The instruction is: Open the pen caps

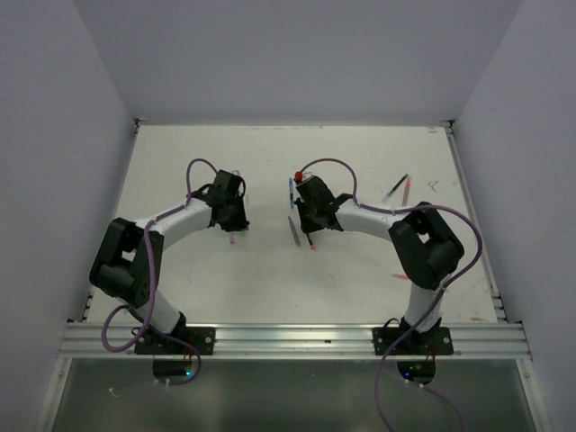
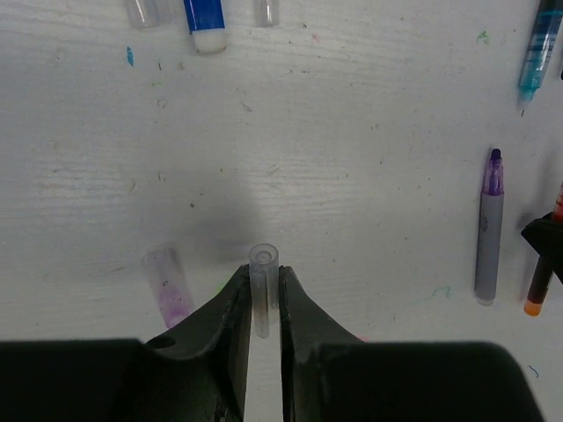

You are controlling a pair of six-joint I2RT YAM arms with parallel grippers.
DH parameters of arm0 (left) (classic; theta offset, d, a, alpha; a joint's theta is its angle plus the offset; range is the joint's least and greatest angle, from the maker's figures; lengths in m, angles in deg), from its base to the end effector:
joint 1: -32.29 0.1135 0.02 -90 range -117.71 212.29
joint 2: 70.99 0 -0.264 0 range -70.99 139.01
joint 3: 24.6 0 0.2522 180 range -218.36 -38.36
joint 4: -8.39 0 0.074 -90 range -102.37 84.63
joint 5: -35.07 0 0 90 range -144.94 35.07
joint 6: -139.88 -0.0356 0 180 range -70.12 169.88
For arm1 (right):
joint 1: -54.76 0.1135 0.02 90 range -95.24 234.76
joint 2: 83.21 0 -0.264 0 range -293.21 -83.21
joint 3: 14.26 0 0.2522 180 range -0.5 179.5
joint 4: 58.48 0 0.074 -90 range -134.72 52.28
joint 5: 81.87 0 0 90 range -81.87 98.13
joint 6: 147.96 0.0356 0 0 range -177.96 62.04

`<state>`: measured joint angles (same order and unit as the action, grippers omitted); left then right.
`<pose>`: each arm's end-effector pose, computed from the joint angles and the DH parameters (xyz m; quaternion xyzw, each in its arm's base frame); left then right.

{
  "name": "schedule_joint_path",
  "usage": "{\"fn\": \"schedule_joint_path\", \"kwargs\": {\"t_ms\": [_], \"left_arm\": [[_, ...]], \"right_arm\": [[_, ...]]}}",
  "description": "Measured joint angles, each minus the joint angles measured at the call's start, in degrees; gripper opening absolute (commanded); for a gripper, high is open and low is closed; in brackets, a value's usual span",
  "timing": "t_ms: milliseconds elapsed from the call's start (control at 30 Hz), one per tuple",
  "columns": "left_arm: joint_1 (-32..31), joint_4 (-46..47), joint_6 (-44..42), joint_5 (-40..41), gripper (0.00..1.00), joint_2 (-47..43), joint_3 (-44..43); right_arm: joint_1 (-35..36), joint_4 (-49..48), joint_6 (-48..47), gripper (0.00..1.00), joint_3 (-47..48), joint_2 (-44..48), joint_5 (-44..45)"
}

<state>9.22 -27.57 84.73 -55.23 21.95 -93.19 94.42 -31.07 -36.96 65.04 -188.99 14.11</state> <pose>0.2921 -0.1246 0.1780 -0.0985 0.9616 -0.1263 0.2229 0.2965 0.2410 0.1667 -0.1380 0.9395 0.1135 0.2922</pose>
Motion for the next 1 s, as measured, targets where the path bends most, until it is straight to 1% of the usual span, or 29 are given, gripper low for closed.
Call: {"fn": "schedule_joint_path", "kwargs": {"t_ms": [67,167,300,367,400,433,533,600,633,767,867,900,1000], "left_arm": [[-0.3,0.0,0.0,0.8,0.23,0.0,0.0],[-0.7,0.0,0.0,1.6,0.25,0.1,0.0],[-0.8,0.0,0.0,2.4,0.26,0.9,0.0],[-0.7,0.0,0.0,2.6,0.26,1.5,0.1],[-0.8,0.0,0.0,2.7,0.26,1.7,0.2],[-0.7,0.1,0.0,2.7,0.26,1.8,0.3],[-0.8,0.1,0.0,2.9,0.26,1.8,0.5],[-0.7,0.1,0.0,3.0,0.26,1.8,0.5],[-0.8,0.1,0.0,3.1,0.27,1.8,0.5],[-0.9,0.0,0.0,3.1,0.33,1.3,0.4],[-1.0,-0.5,-0.1,3.2,0.37,0.2,-0.2],[-1.0,-0.8,-0.1,3.3,0.38,-0.3,-0.7],[-1.1,-1.2,-0.3,3.3,0.43,-2.1,-2.6]], "right_arm": [[0.0,-0.3,0.2,0.00,0.0,-1.0,0.0],[0.0,-1.5,0.8,0.00,0.3,-1.7,0.1],[0.0,-2.4,1.5,0.00,0.3,-2.2,0.3],[-0.1,-2.6,1.9,0.02,0.4,-2.3,0.3],[-0.1,-2.6,2.0,0.04,0.4,-2.3,0.3],[-0.1,-2.6,2.1,0.08,0.5,-2.4,0.3],[-0.1,-2.8,2.4,0.15,0.6,-2.5,0.3],[-0.1,-2.9,2.6,0.19,0.6,-2.5,0.3],[-0.1,-3.0,2.6,0.19,0.6,-2.5,0.3],[-0.1,-3.0,3.0,0.24,0.6,-2.5,0.3],[-0.1,-3.1,3.3,0.30,0.6,-2.5,0.0],[-0.1,-3.2,3.5,0.34,0.6,-2.5,-0.2],[-0.2,-3.3,3.7,0.39,0.6,-2.3,-1.0]]}}
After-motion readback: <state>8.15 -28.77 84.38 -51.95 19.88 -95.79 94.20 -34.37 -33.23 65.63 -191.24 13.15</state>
